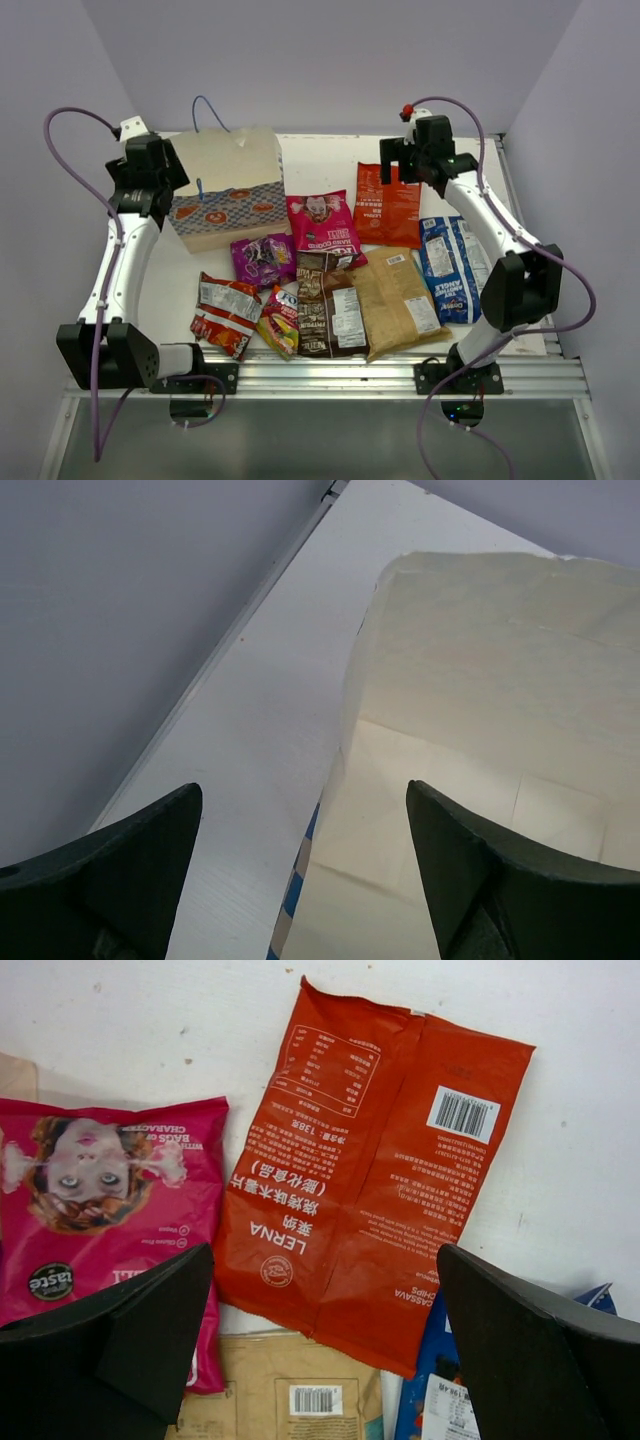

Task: Place the snacks into the paper bag

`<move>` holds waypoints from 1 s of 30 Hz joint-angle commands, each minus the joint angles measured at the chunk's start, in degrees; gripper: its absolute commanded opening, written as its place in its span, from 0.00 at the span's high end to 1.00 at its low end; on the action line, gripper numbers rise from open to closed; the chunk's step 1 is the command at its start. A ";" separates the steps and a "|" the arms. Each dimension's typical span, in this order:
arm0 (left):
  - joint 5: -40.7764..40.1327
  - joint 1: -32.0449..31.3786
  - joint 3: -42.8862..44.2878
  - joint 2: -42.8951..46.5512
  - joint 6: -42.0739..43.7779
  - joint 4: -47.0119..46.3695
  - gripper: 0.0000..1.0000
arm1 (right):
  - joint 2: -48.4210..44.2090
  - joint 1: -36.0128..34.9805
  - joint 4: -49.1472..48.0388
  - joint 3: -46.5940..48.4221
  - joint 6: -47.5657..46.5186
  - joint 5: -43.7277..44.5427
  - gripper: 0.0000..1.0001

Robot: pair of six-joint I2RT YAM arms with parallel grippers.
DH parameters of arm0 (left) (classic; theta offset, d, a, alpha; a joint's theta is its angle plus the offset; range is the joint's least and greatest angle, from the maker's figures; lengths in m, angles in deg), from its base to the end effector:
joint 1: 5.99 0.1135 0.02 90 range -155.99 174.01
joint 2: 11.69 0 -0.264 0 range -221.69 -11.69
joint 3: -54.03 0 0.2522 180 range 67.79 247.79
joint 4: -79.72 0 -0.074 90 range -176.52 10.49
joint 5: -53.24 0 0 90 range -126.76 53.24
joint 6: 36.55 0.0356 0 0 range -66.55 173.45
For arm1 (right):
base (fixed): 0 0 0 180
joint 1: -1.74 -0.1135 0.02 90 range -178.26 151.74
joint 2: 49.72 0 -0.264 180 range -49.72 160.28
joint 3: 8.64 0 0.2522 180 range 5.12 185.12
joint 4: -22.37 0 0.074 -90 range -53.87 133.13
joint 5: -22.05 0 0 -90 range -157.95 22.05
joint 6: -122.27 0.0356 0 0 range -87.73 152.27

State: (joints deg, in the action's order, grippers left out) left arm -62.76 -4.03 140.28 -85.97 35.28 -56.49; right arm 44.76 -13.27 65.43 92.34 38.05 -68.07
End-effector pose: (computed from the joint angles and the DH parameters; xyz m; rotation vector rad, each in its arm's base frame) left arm 0.2846 0.0254 0.3640 -0.6212 1.9841 0.3096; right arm 0.3663 0.0983 0.3400 -0.1795 2.2091 0.2036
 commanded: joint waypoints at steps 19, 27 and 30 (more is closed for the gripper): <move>12.11 4.81 0.28 -4.73 1.21 -10.51 1.00 | 22.06 7.00 1.11 6.82 2.48 6.89 0.03; 13.26 4.81 0.11 -4.03 0.95 -9.98 1.00 | 29.36 7.27 3.22 5.50 1.60 -5.06 0.45; 13.08 4.81 0.20 -3.94 1.03 -9.72 1.00 | 28.05 7.36 4.45 6.73 1.52 -6.38 1.00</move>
State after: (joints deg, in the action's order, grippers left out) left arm -50.83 0.38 139.14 -90.54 36.50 -64.80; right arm 72.73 -5.97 65.91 97.89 40.06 -69.98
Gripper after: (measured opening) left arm 0.008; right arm 0.057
